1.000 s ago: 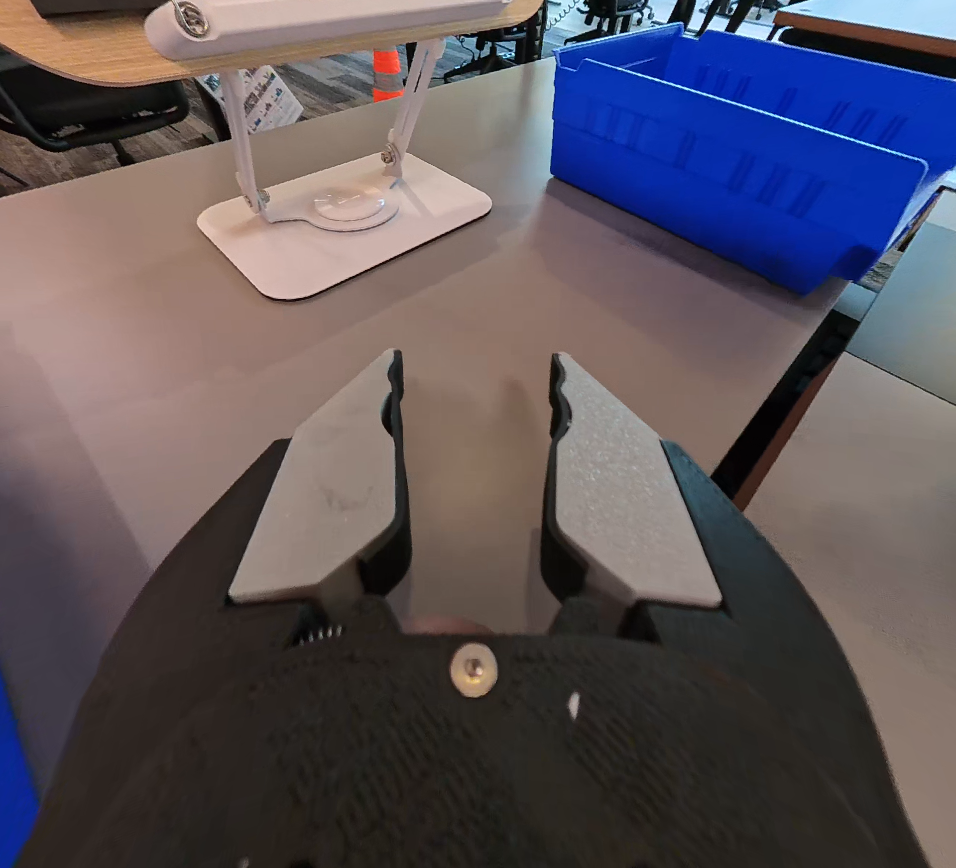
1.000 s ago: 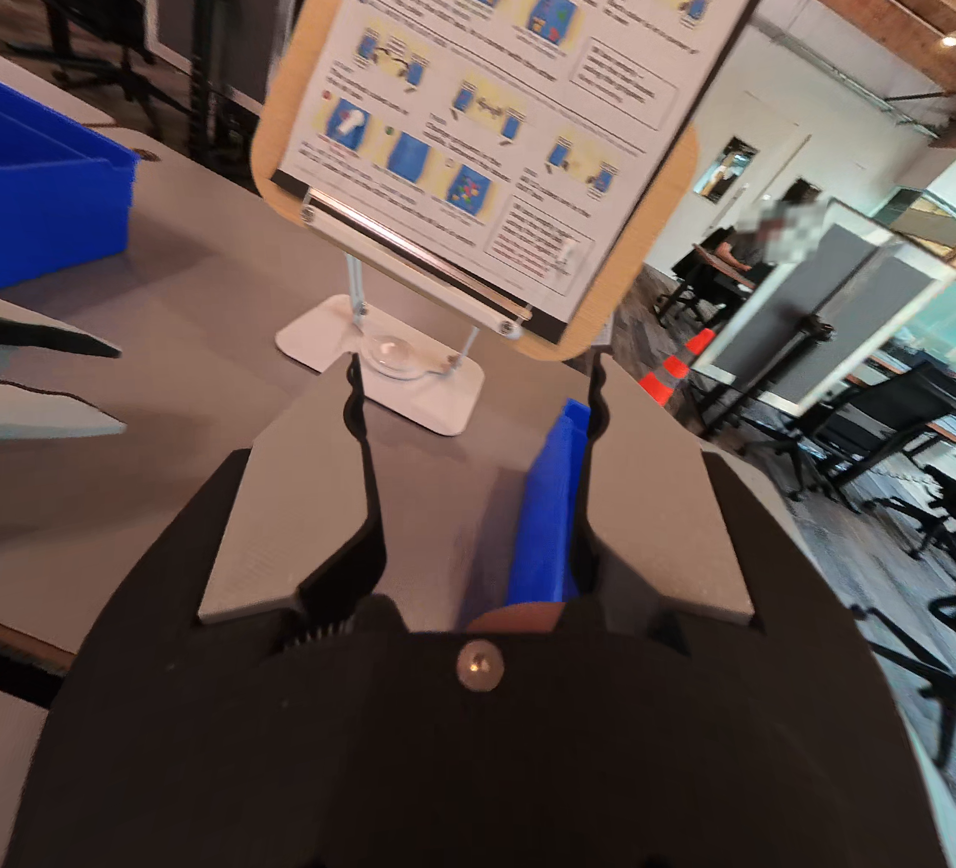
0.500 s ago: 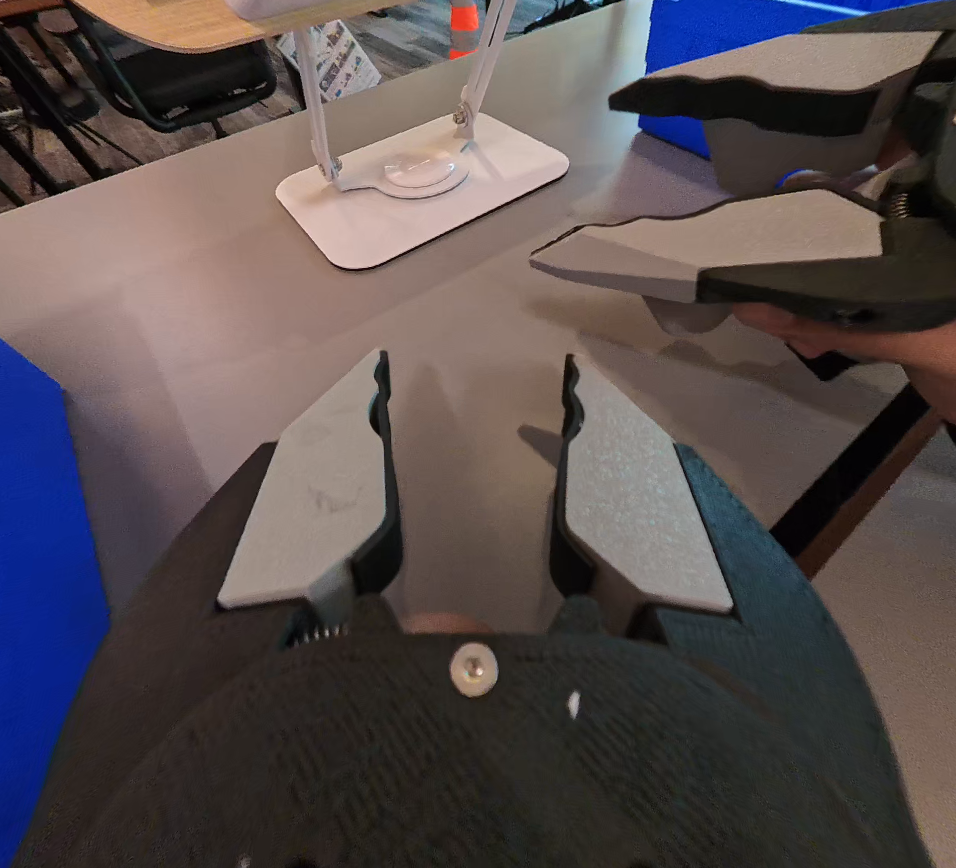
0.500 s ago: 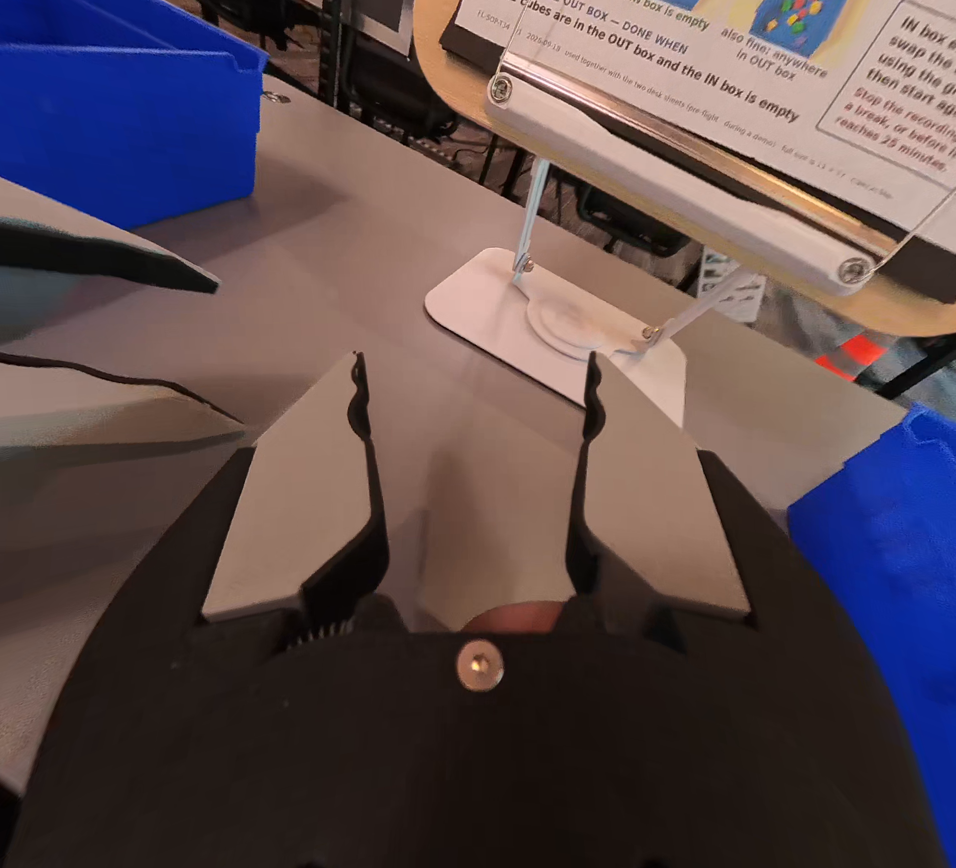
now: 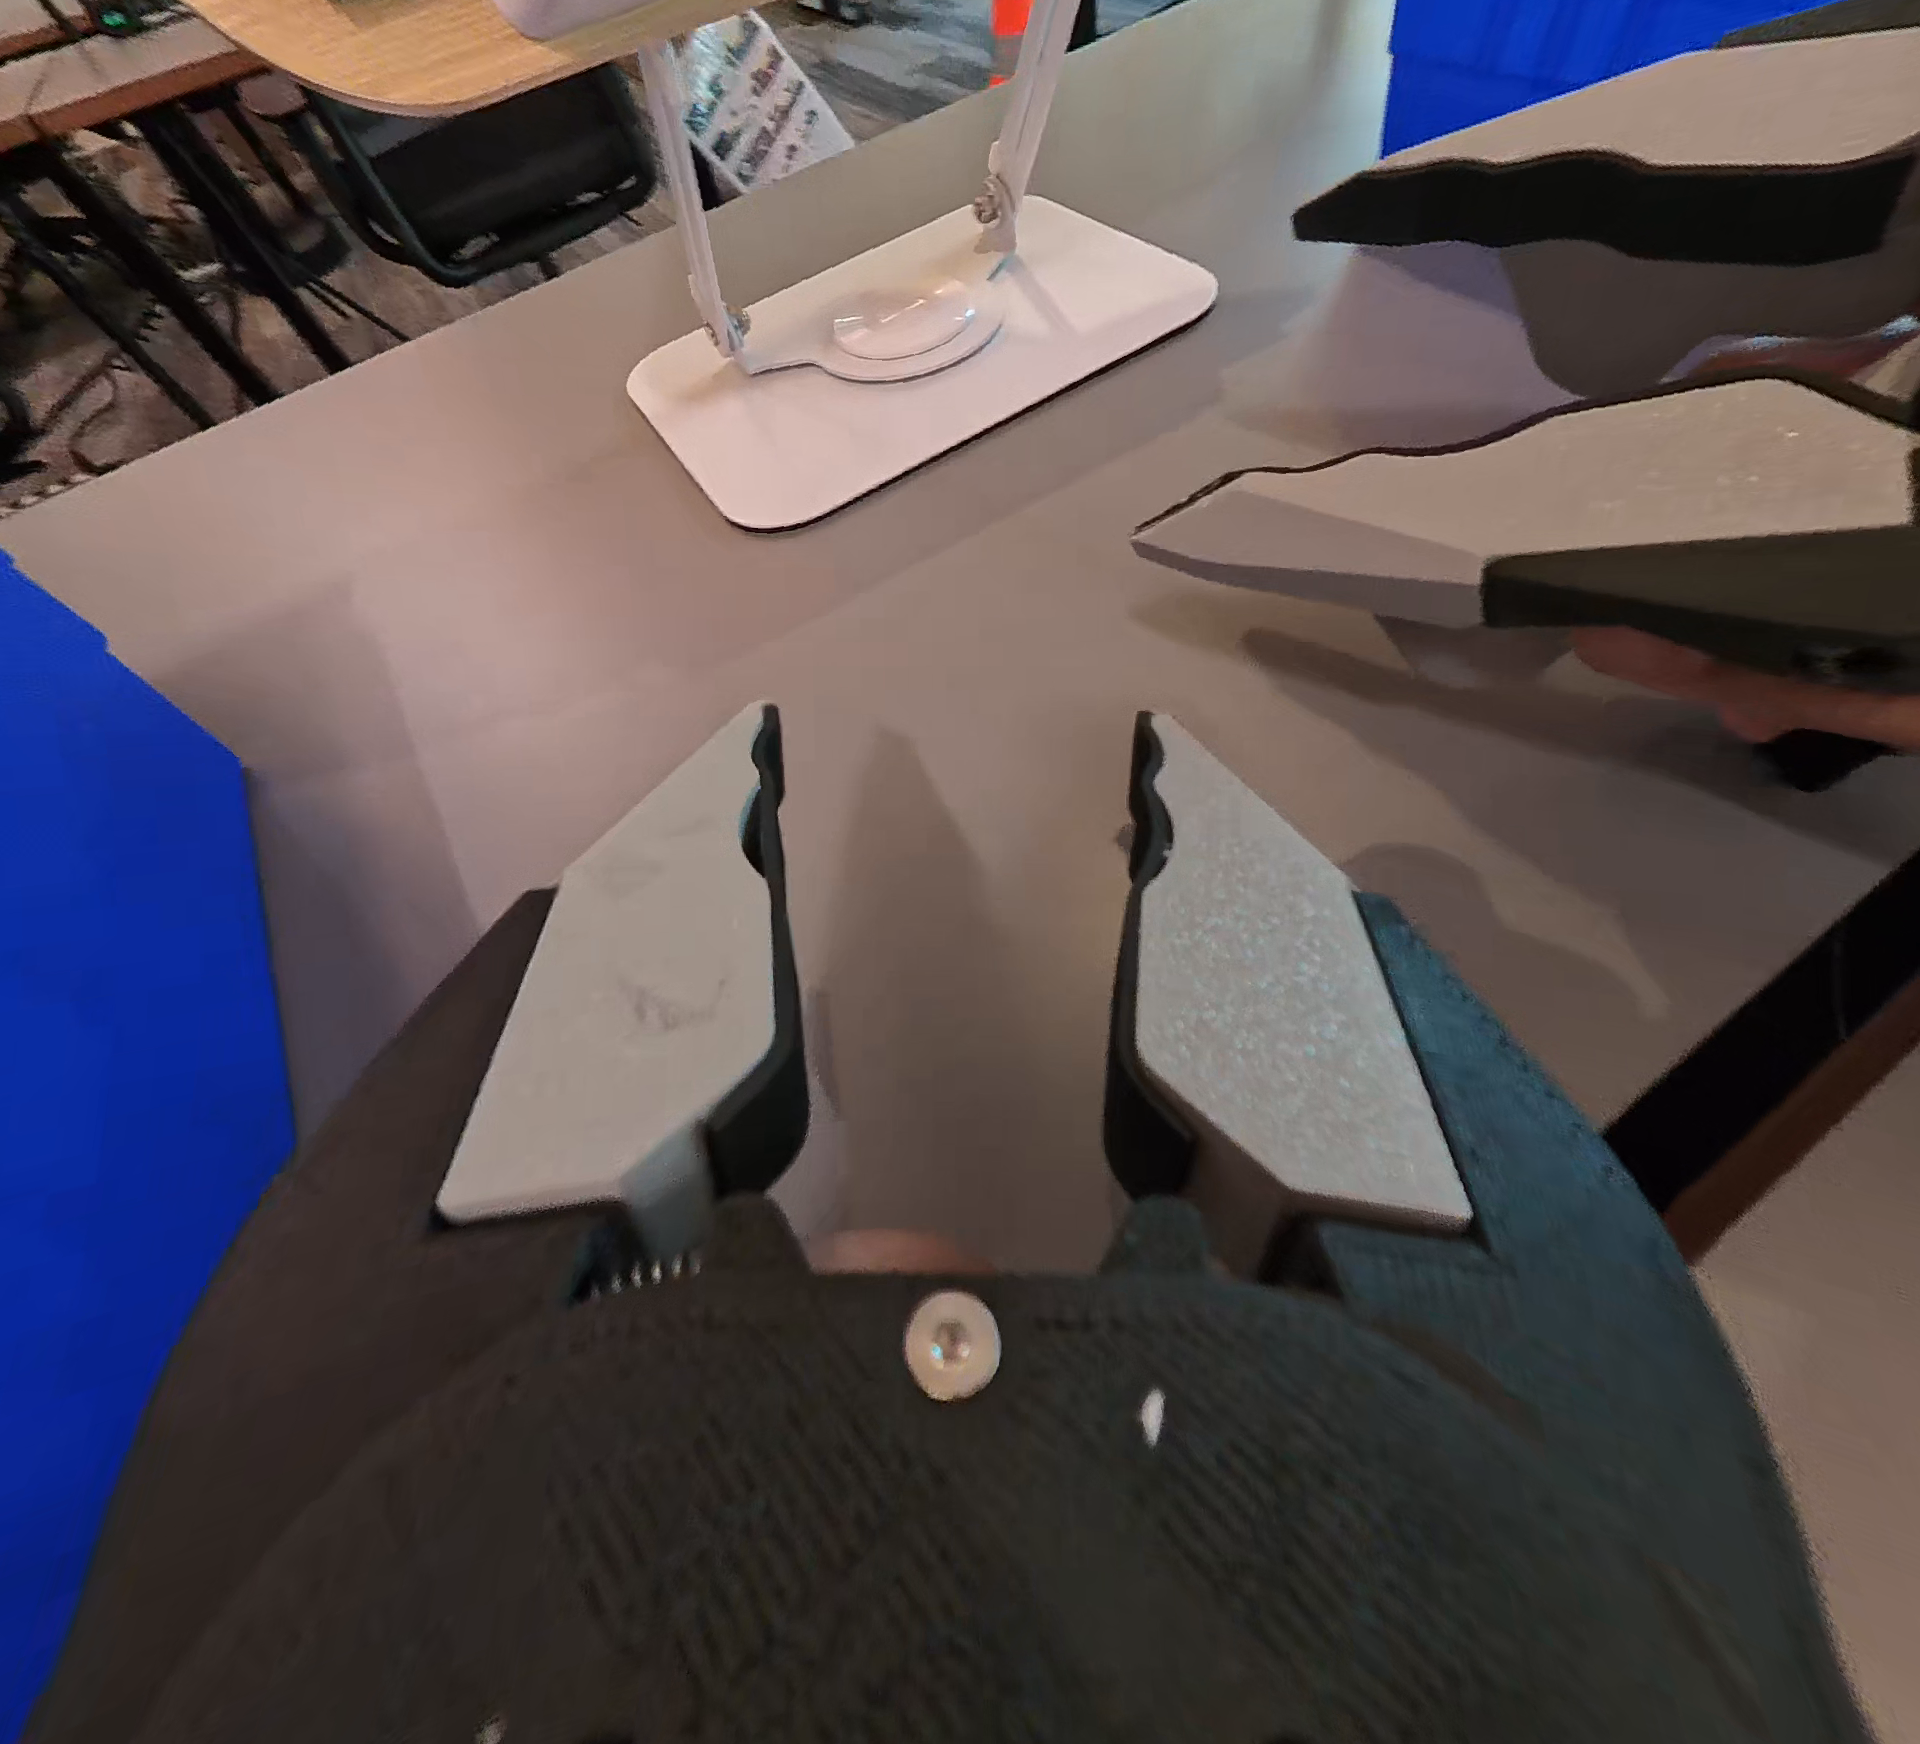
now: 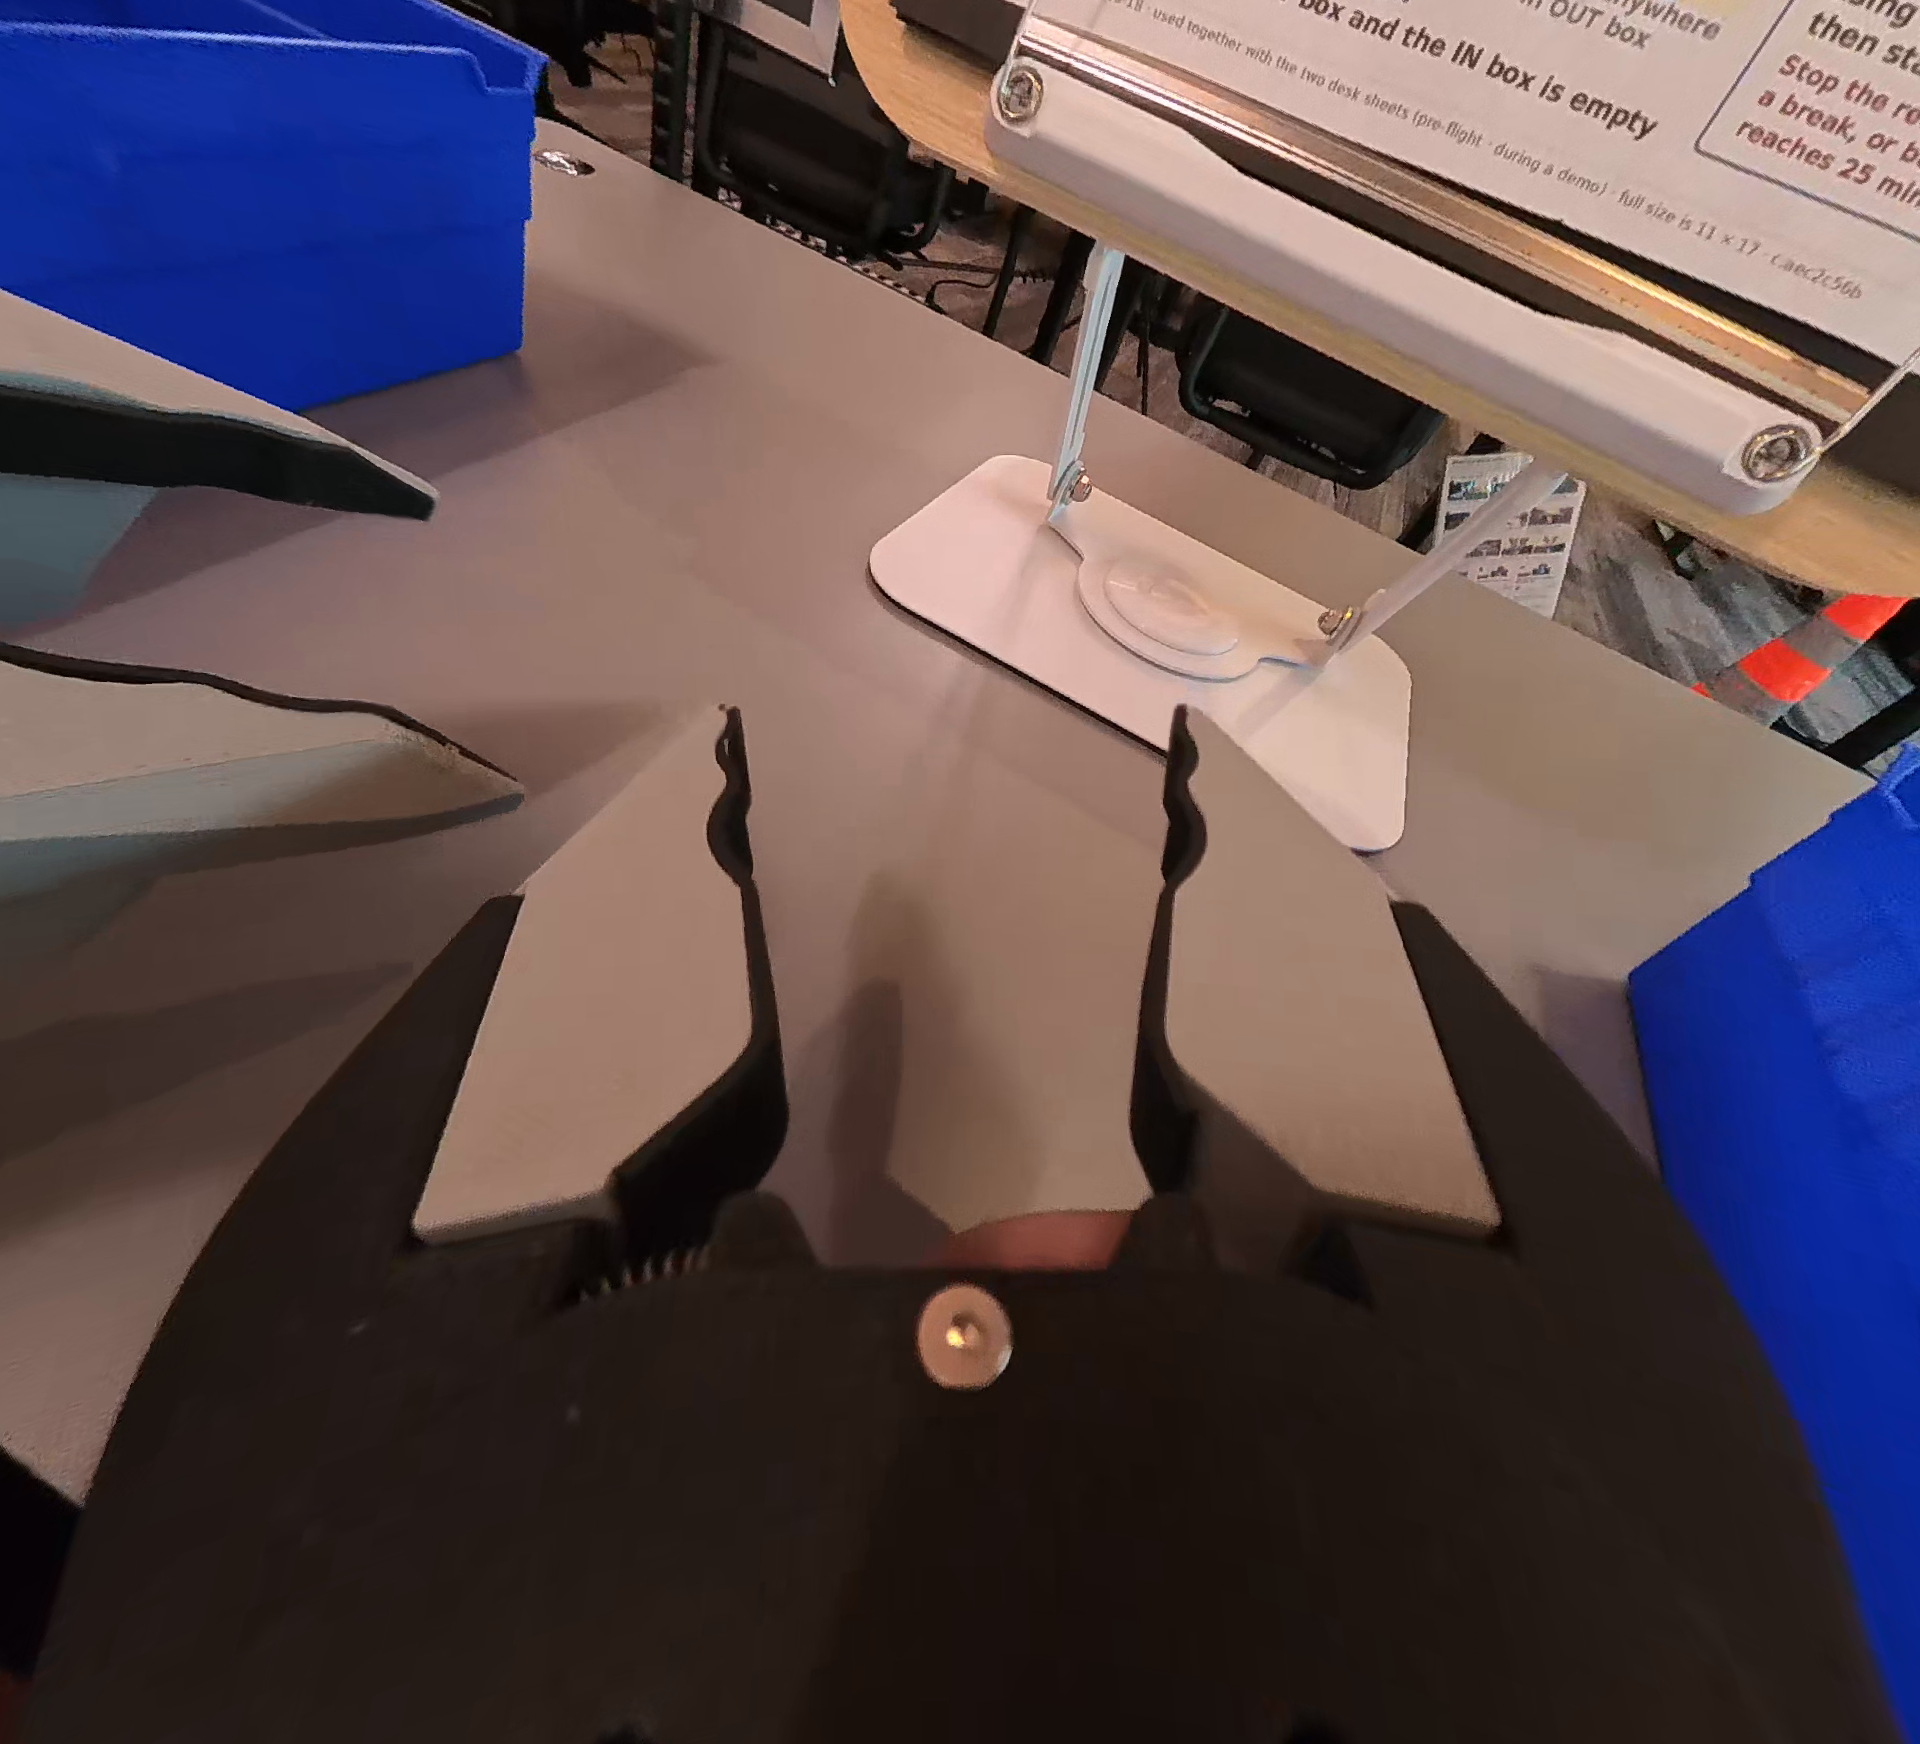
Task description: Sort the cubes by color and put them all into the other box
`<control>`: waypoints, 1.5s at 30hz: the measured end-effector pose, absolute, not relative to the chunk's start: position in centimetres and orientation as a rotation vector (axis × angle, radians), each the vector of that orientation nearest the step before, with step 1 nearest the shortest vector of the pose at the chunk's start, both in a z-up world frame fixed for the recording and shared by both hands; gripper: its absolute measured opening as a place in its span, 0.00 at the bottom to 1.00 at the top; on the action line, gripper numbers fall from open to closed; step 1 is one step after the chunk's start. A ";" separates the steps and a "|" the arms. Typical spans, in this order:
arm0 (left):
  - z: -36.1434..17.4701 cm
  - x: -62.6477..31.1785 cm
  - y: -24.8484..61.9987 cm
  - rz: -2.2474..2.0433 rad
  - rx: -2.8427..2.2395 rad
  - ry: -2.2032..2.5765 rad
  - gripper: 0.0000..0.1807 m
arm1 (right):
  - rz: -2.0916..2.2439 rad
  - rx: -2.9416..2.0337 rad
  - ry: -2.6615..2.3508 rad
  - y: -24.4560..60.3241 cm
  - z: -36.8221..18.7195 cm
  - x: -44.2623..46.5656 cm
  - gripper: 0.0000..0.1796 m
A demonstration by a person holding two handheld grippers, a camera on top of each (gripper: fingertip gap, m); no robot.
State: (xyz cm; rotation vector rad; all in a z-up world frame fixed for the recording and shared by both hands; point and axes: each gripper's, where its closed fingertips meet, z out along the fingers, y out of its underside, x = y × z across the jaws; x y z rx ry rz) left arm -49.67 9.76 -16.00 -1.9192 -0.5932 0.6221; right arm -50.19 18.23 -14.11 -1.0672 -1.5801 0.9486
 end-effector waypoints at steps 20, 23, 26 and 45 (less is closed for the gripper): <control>-11.7 -51.6 6.8 0.904 -1.690 -0.705 0.43 | 0.930 -1.140 -1.508 19.3 -13.9 -50.2 0.43; -12.2 -51.9 6.7 0.910 -1.698 -0.727 0.44 | 0.933 -1.140 -1.500 19.3 -13.9 -50.2 0.43; -12.2 -52.0 6.5 0.925 -1.695 -0.741 0.44 | 0.936 -1.138 -1.502 19.2 -13.8 -50.2 0.43; -7.8 -52.2 3.9 1.111 -1.492 -0.795 0.47 | 0.962 -1.107 -1.489 18.5 -13.0 -49.8 0.43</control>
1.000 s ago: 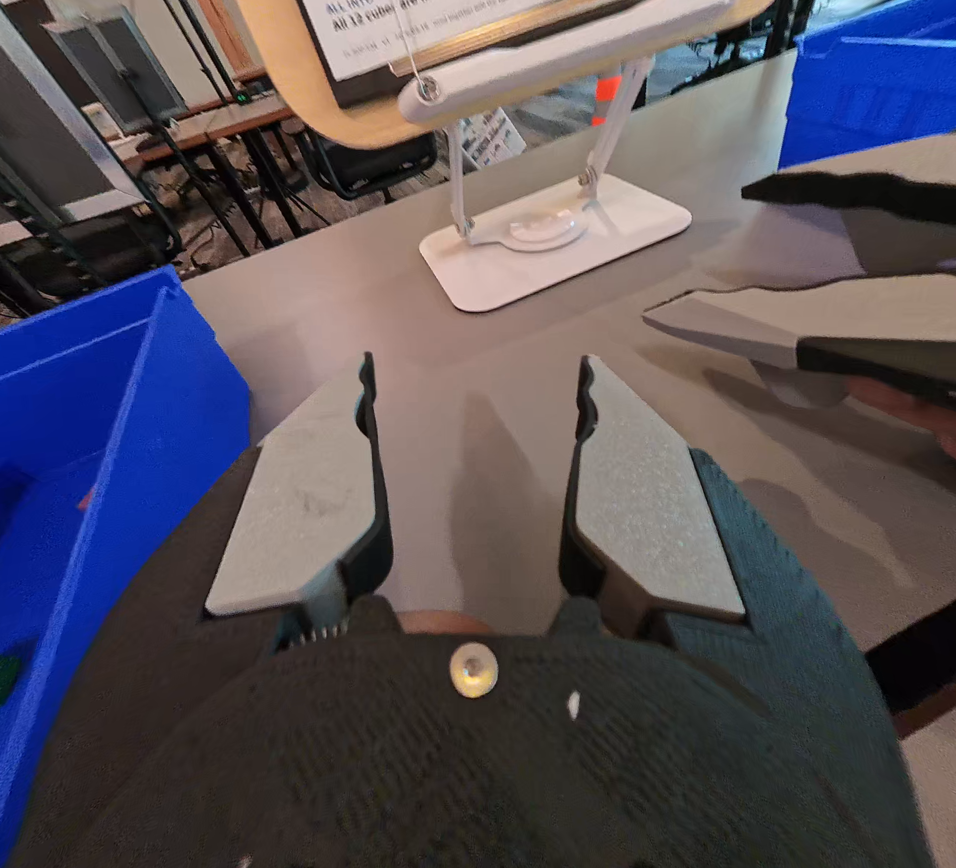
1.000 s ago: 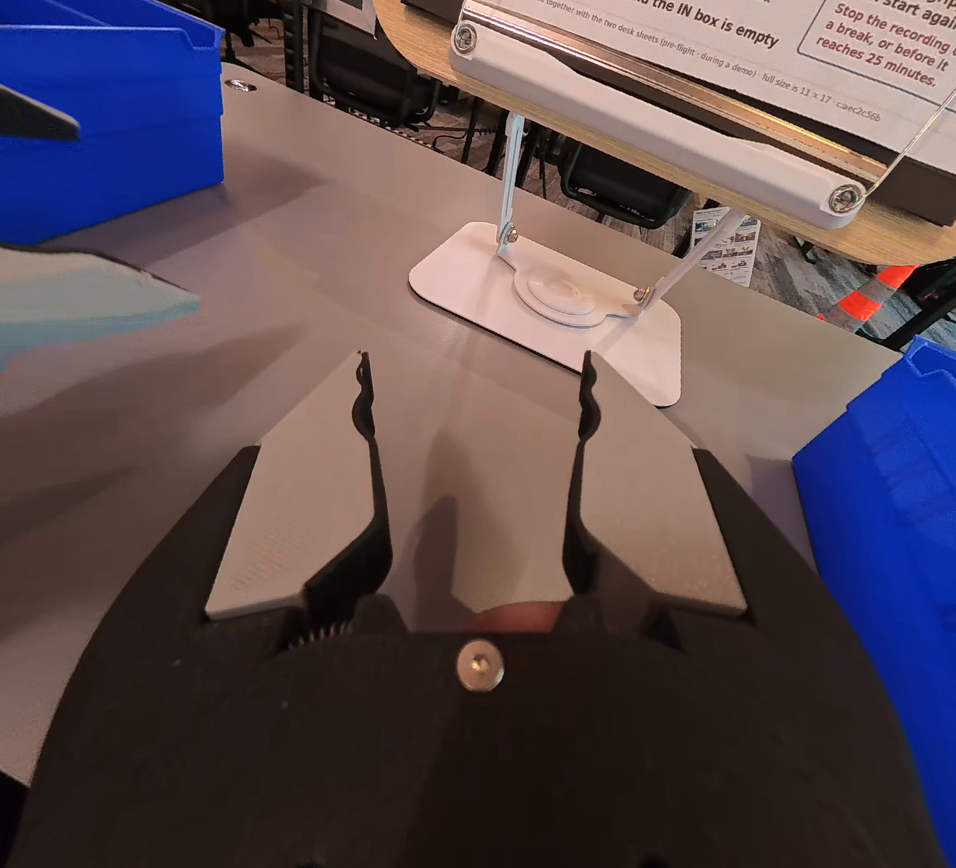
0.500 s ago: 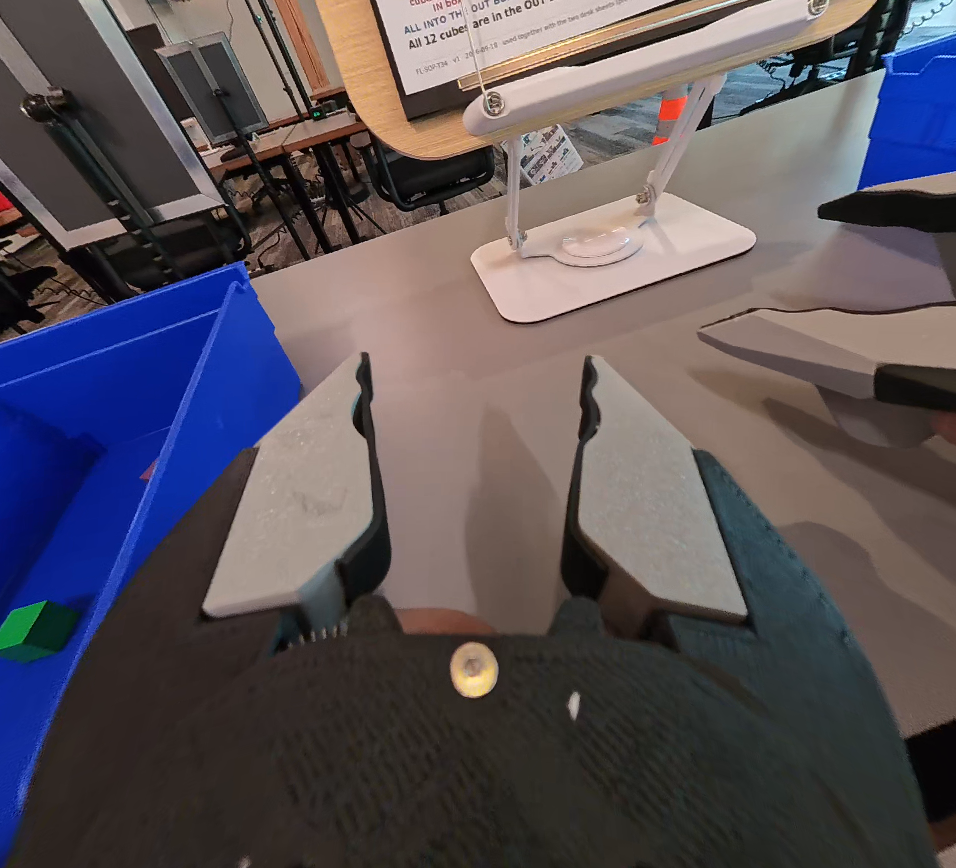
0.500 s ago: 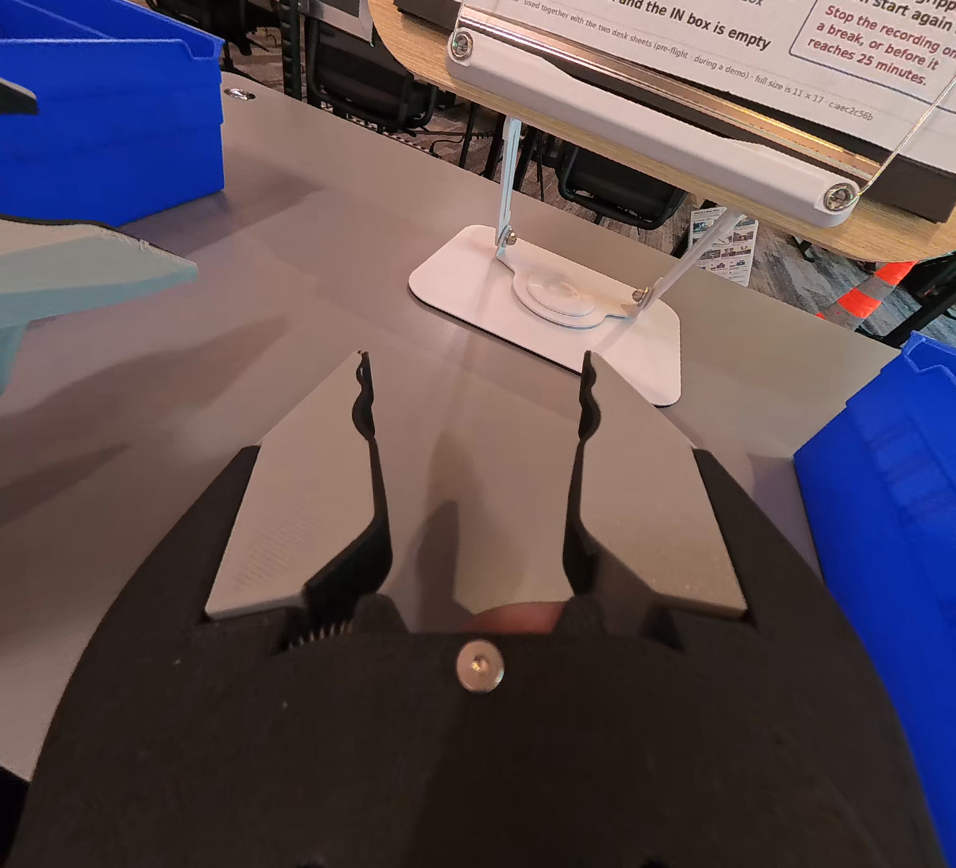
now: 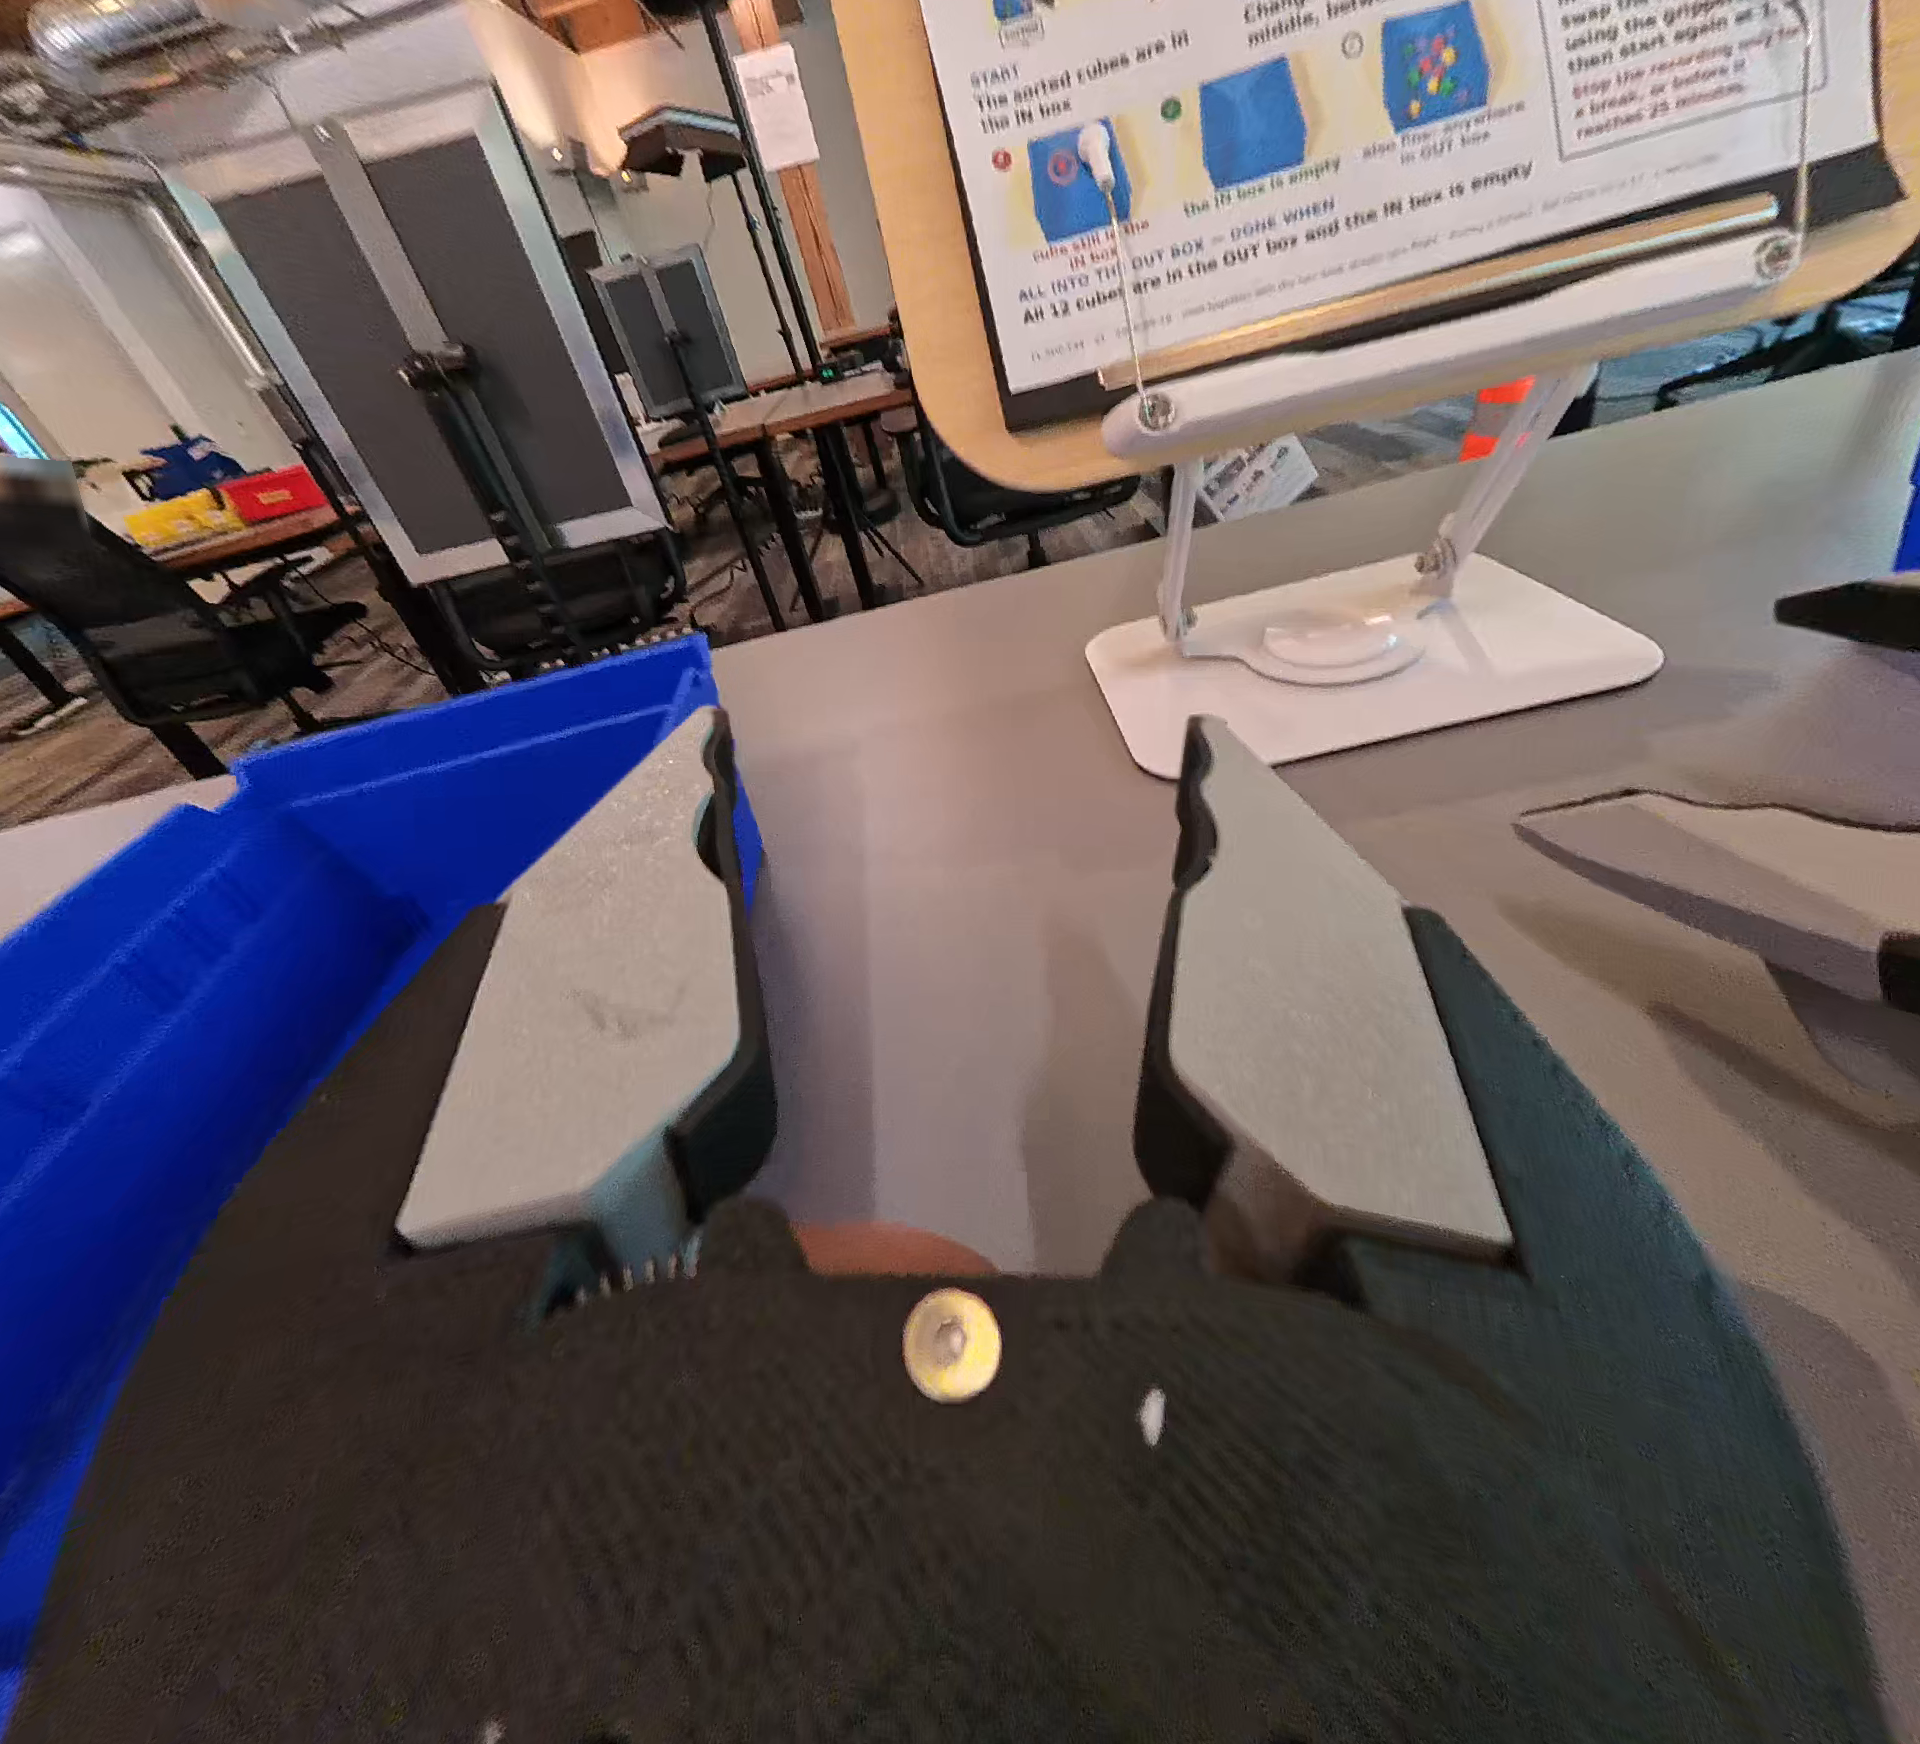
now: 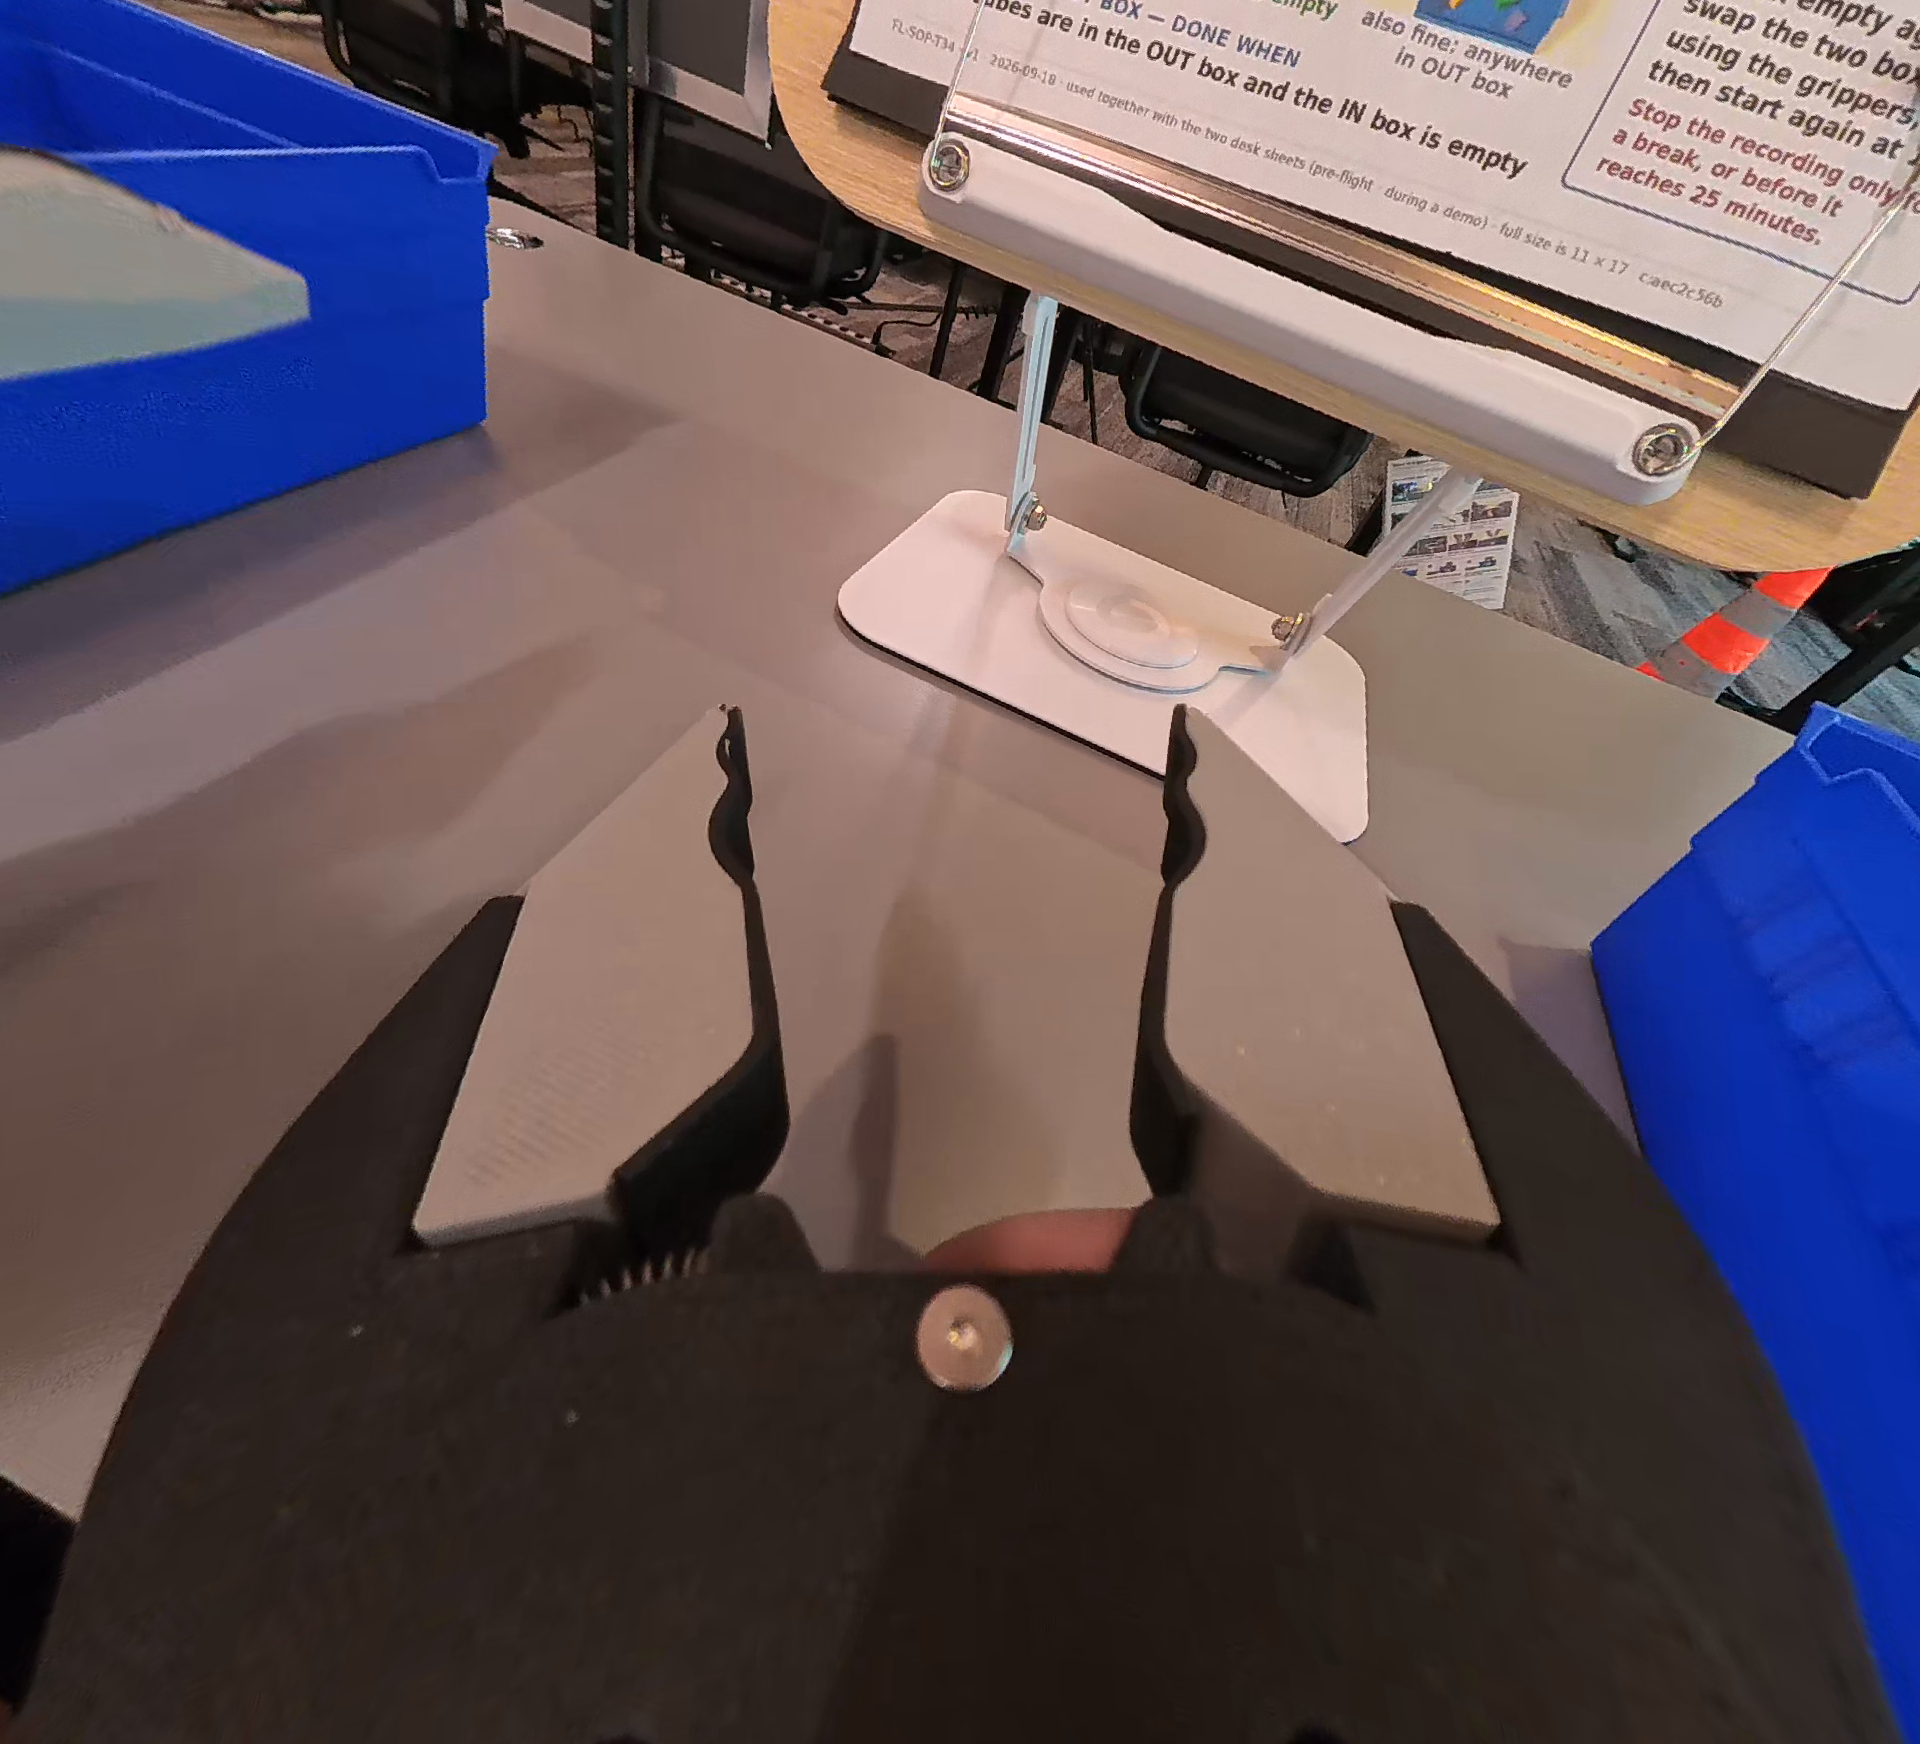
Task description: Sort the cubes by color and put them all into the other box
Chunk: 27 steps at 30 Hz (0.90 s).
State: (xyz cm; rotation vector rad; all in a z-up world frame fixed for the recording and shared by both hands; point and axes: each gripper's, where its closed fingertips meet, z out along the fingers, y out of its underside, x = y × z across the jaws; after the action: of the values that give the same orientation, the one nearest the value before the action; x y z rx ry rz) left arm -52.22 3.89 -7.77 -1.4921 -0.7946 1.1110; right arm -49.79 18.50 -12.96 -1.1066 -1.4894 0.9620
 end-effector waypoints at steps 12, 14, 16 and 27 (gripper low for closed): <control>-5.4 -51.6 3.2 1.182 -1.459 -0.767 0.47 | 0.986 -1.091 -1.482 18.2 -12.4 -49.4 0.43; -4.5 -51.6 2.6 1.194 -1.449 -0.767 0.47 | 0.992 -1.089 -1.478 18.2 -12.2 -49.4 0.43; -3.4 -51.7 1.7 1.223 -1.433 -0.765 0.47 | 0.999 -1.087 -1.475 18.1 -12.1 -49.3 0.43; 1.0 -54.1 -6.8 1.379 -1.409 -0.847 0.47 | 1.018 -1.077 -1.464 17.9 -11.5 -49.0 0.43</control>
State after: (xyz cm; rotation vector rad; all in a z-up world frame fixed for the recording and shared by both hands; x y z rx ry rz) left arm -54.07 -6.79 1.02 -1.4088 -0.8470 1.3787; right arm -48.99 17.91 -11.48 -1.0769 -1.4644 1.0178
